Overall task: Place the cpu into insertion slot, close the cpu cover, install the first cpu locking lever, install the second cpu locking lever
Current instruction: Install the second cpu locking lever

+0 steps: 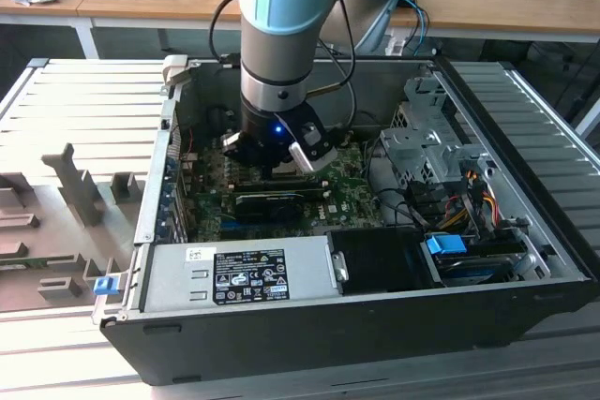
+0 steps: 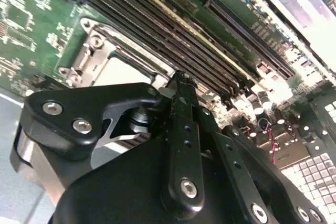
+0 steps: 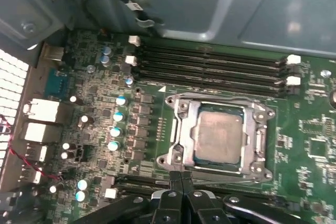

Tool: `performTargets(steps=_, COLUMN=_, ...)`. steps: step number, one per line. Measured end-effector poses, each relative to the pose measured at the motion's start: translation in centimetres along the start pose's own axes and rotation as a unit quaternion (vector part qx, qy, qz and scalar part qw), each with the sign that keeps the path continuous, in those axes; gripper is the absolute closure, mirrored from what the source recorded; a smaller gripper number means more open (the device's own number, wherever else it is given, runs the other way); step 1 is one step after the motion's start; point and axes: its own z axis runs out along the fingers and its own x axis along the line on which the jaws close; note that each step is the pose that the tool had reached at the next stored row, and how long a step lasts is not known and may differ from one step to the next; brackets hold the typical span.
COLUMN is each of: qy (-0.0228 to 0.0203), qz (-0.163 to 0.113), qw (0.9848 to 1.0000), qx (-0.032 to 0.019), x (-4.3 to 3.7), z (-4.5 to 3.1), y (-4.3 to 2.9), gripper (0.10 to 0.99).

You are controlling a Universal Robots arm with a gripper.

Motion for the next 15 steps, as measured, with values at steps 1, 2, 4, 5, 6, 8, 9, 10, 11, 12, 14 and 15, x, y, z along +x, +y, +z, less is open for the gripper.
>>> performTargets(steps=1, qy=-0.0003, qz=0.0, qw=1.0, qx=-0.0019, x=0.04, z=0.07, y=-0.06, gripper=0.98)
performTargets(steps=2, qy=-0.0007, qz=0.0, qw=1.0, qx=-0.005, x=0.13, z=0.13, y=-0.15, gripper=0.98)
performTargets(steps=4, qy=-0.0015, qz=0.0, qw=0.9999, qx=-0.0104, x=0.21, z=0.22, y=-0.4, gripper=0.98)
performTargets(steps=5, qy=-0.0022, qz=-0.001, qw=0.9999, qx=-0.0164, x=0.26, z=0.25, y=-0.53, gripper=0.98)
performTargets(steps=6, qy=-0.0028, qz=-0.001, qw=0.9998, qx=-0.0207, x=0.29, z=0.25, y=-0.62, gripper=0.98)
performTargets(steps=8, qy=-0.0043, qz=-0.001, qw=0.9995, qx=-0.0316, x=0.36, z=0.25, y=-0.89, gripper=0.98)
performTargets(steps=9, qy=-0.0047, qz=-0.001, qw=0.9994, qx=-0.035, x=0.41, z=0.25, y=-1.04, gripper=0.98)
performTargets(steps=10, qy=-0.0052, qz=-0.001, qw=0.9992, qx=-0.039, x=0.47, z=0.26, y=-1.31, gripper=0.98)
performTargets(steps=11, qy=-0.0061, qz=-0.002, qw=0.9989, qx=-0.0459, x=0.62, z=0.33, y=-1.49, gripper=0.98)
performTargets(steps=12, qy=-0.0069, qz=-0.002, qw=0.9986, qx=-0.0516, x=0.78, z=0.35, y=-1.52, gripper=0.98)
performTargets(steps=14, qy=-0.0078, qz=-0.002, qw=0.9983, qx=-0.0585, x=1.12, z=0.41, y=-1.53, gripper=0.98)
performTargets(steps=15, qy=-0.008, qz=-0.002, qw=0.9982, qx=-0.0602, x=1.24, z=0.46, y=-1.54, gripper=0.98)
